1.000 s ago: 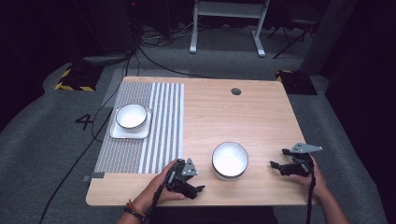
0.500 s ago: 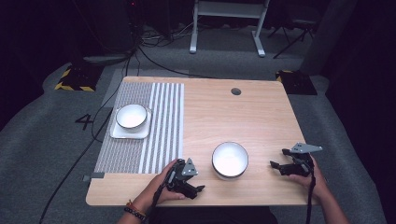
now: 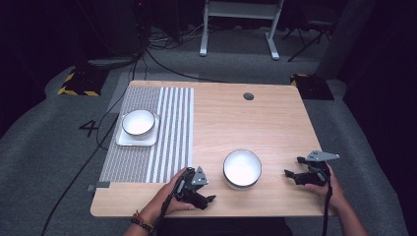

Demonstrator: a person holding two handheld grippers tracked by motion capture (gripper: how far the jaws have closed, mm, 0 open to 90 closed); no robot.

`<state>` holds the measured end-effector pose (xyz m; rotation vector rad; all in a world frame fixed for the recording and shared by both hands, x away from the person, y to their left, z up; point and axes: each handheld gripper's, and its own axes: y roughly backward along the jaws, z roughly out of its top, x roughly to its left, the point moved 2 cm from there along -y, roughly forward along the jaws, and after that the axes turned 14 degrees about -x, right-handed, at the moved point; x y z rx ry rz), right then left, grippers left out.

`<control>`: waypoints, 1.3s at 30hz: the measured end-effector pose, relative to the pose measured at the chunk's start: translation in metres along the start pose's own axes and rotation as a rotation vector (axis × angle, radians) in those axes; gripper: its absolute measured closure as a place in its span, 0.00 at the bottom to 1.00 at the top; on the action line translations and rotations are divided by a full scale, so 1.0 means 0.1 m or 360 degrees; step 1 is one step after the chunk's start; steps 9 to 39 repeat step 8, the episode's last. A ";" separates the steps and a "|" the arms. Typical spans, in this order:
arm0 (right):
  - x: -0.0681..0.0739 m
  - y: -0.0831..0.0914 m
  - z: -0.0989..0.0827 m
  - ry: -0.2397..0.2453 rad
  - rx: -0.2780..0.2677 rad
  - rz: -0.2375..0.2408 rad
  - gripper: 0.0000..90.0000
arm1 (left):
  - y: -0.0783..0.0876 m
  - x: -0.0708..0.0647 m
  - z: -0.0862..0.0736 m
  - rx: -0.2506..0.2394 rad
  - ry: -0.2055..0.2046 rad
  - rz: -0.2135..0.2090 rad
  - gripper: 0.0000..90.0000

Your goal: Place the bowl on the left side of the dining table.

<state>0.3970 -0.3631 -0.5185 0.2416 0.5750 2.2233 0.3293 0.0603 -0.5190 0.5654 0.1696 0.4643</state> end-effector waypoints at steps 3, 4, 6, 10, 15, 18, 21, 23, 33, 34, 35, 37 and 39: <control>0.00 0.00 0.00 0.0000 0.0000 0.0000 0.17 | 0.00 0.00 0.00 0.0002 0.0002 0.0001 0.16; 0.00 0.00 0.00 0.0000 0.0000 0.0000 0.17 | 0.00 0.00 0.00 0.0002 0.0001 0.0001 0.16; 0.00 0.00 0.00 0.0000 -0.0001 -0.0001 0.18 | 0.00 0.00 0.00 0.0001 0.0006 0.0002 0.16; 0.00 0.00 0.00 0.0000 0.0000 0.0001 0.18 | 0.00 0.00 0.00 0.0002 0.0003 0.0002 0.16; 0.00 0.00 0.00 0.0000 0.0000 0.0001 0.18 | 0.00 0.00 0.00 0.0002 0.0003 0.0002 0.16; 0.00 0.00 0.00 0.0000 0.0000 0.0001 0.18 | 0.00 0.00 0.00 0.0002 0.0003 0.0002 0.16; 0.00 0.00 0.00 0.0000 0.0000 0.0001 0.18 | 0.00 0.00 0.00 0.0002 0.0003 0.0002 0.16; 0.00 0.00 0.00 0.0000 0.0000 0.0001 0.18 | 0.00 0.00 0.00 0.0002 0.0003 0.0002 0.16; 0.00 0.00 0.00 0.0000 0.0000 0.0001 0.18 | 0.00 0.00 0.00 0.0002 0.0003 0.0002 0.16; 0.00 0.00 0.00 0.0000 0.0000 0.0001 0.18 | 0.00 0.00 0.00 0.0002 0.0003 0.0002 0.16; 0.00 0.00 0.00 0.0000 0.0000 0.0001 0.18 | 0.00 0.00 0.00 0.0002 0.0003 0.0002 0.16; 0.00 0.00 0.00 0.0000 0.0000 0.0001 0.18 | 0.00 0.00 0.00 0.0002 0.0003 0.0002 0.16; 0.00 0.00 0.00 0.0000 0.0000 0.0001 0.18 | 0.00 0.00 0.00 0.0002 0.0003 0.0002 0.16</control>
